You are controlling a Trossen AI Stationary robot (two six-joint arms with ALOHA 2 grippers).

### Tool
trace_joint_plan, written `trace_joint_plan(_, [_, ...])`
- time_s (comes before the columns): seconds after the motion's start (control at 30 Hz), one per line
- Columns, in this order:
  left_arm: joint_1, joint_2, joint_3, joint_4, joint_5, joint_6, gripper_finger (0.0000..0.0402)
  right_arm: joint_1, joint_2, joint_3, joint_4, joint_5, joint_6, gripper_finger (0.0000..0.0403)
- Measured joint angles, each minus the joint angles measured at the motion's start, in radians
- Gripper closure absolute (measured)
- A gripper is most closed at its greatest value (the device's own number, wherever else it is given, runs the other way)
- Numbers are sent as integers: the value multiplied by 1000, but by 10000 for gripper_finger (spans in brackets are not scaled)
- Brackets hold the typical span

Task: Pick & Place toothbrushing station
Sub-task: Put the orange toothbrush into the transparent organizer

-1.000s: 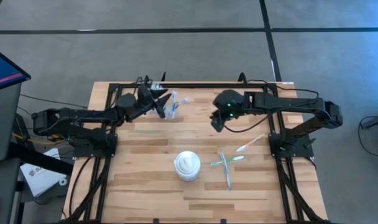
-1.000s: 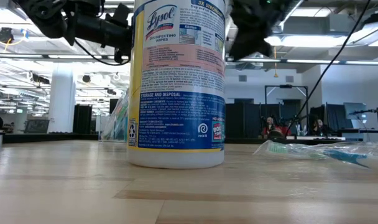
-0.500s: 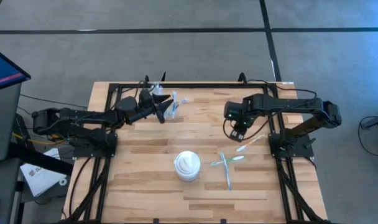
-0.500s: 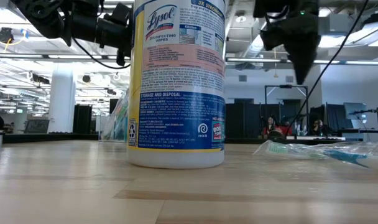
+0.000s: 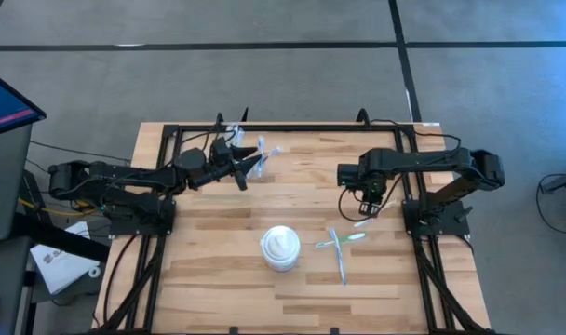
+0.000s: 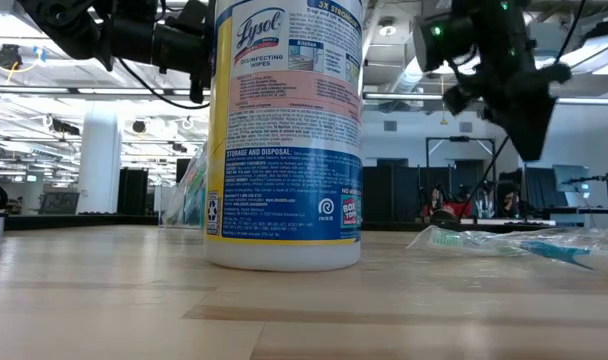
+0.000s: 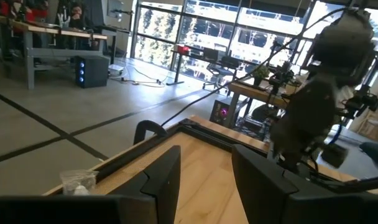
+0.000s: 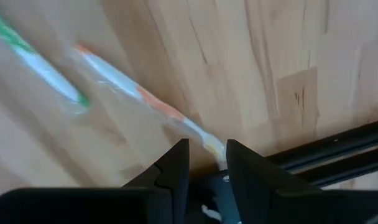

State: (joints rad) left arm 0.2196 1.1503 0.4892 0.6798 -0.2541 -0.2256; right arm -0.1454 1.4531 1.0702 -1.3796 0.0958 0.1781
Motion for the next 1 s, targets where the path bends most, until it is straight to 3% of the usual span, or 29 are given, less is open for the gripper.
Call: trace_joint_plan(1.0, [-5, 0, 0, 0, 1, 0, 261, 62, 1, -310, 220, 7, -28, 305])
